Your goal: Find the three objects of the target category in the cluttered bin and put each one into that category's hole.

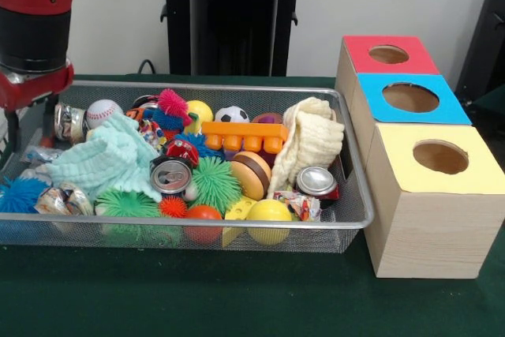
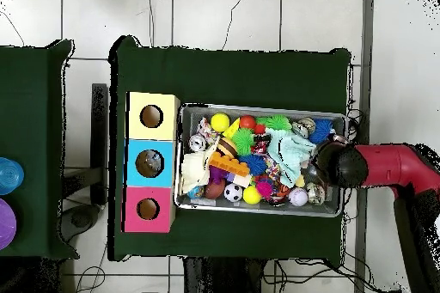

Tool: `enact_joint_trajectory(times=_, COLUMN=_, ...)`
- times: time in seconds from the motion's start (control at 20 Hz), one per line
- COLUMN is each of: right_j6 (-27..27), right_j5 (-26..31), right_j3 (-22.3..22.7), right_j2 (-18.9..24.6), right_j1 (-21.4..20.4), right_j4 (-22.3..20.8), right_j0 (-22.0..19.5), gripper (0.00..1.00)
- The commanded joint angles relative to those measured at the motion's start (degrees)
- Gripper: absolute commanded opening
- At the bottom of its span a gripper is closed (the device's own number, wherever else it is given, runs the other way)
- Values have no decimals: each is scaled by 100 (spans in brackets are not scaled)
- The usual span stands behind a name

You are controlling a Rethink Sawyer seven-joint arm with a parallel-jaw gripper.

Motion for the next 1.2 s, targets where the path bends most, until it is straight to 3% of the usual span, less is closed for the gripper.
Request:
enact_joint_trajectory(times=0.05, right_j6=-1473, right_j5=371, right_j3=-570, right_j2=198, right_j1=650, right_j4=-209, right_j0=-82, gripper=100)
enact_joint_trajectory(times=0.65, right_j6=-1782, right_j5=977, right_j3=-741, right_j2=124, right_j1=978, right_j4=0, right_j0=-69, gripper=100)
enact_joint_trajectory(times=1.2, right_j6=-1713, right_j5=2045, right_j3=-1007, right_j2=-154, right_j1=743, right_j4=-113, right_j0=133, gripper=100)
